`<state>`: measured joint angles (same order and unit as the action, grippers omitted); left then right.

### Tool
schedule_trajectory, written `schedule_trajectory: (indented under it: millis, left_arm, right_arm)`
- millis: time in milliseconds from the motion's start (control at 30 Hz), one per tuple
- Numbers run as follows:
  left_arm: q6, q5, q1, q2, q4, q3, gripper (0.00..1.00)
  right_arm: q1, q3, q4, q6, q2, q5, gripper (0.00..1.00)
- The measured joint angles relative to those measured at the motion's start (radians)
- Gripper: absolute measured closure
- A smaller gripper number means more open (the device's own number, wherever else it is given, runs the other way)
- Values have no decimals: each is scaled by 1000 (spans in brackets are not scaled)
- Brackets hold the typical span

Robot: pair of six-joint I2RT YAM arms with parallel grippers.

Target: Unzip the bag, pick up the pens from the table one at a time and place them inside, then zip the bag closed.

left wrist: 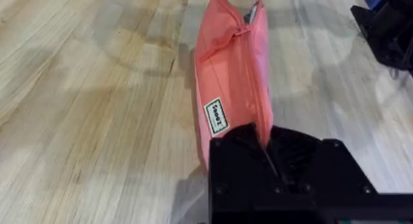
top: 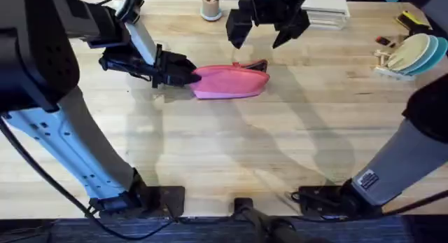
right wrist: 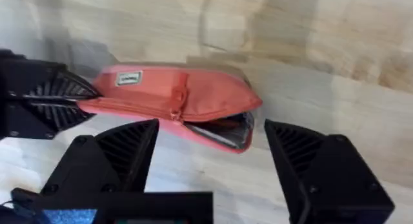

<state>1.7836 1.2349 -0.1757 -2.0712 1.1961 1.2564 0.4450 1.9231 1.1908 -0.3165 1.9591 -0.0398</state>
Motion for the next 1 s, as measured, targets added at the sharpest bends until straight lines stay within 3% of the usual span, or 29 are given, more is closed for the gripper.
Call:
schedule_trajectory:
  millis: [333, 700, 1000]
  left_arm:
    - [0, 0, 0, 0, 0, 0, 959]
    - [0, 0, 0, 0, 0, 0, 959]
    - [0, 0, 0, 0, 0, 0, 959]
  right_arm:
    - [14, 87, 2, 18, 0, -7, 5]
    - [81, 92, 3, 63, 0, -7, 4]
    - [82, 92, 3, 64, 0, -7, 4]
